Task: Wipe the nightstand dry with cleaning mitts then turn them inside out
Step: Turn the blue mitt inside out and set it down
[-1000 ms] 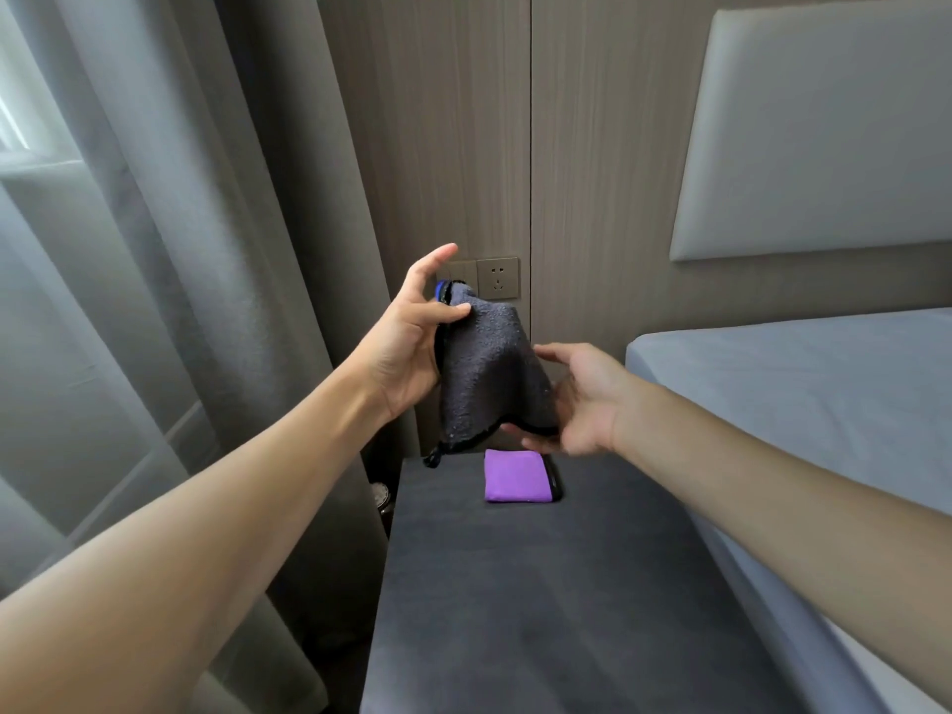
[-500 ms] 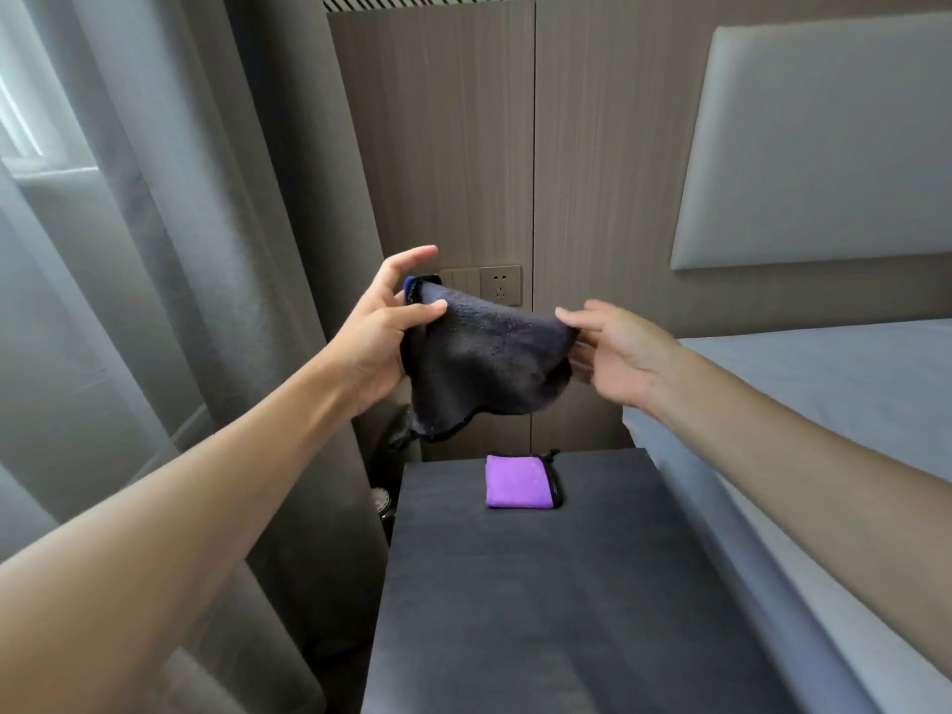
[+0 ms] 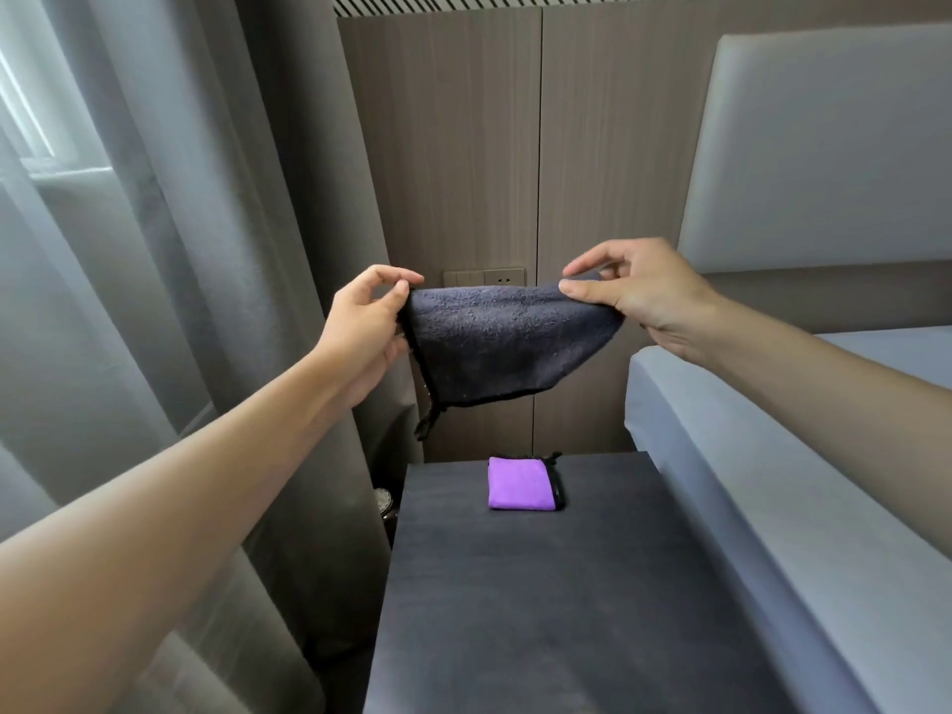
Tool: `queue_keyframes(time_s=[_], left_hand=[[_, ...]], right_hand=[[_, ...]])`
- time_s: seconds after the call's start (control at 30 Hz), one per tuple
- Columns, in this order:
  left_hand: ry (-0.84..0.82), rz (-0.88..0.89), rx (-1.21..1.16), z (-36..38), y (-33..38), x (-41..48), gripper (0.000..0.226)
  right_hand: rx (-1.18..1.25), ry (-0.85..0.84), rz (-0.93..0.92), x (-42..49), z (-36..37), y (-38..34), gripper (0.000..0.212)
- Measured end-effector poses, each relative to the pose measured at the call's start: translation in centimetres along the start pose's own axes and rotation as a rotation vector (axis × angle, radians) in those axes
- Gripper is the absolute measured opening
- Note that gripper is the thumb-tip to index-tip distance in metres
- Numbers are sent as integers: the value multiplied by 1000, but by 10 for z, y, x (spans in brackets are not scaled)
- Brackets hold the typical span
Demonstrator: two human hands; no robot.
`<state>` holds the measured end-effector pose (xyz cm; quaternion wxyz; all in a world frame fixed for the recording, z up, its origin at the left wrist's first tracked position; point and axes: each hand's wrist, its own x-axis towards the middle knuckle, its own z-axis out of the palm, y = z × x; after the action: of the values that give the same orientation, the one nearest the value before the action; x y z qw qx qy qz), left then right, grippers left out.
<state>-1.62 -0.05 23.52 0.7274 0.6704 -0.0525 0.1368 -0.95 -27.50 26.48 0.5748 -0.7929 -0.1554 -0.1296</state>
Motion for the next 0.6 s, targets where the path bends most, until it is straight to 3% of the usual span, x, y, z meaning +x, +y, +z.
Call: queue_keyframes(time_s=[0.07,0.17,0.23,0.33,0.47,0.6], left_hand=[[-1,-35,-129,0,5,0,22],[35,-88,-234,0,13,0,14],[-28,-68,-246,-3,17,0,14],[-124,2,-179,-8,19,1,36],[-140,105,35,-7,18,1,34],[-91,261,318,-13,22,3,15]], right_hand=[[116,-17,42,4,-3,-2,19],[502,-259,246,8,-18,-8,30],[526,-347,273,6,-25,-11,32],[226,-273,193,2,-23,-8,16],[-317,-173,-81,-3,-22,-5,7],[-341,-106,-171,0,-27,-8,14]])
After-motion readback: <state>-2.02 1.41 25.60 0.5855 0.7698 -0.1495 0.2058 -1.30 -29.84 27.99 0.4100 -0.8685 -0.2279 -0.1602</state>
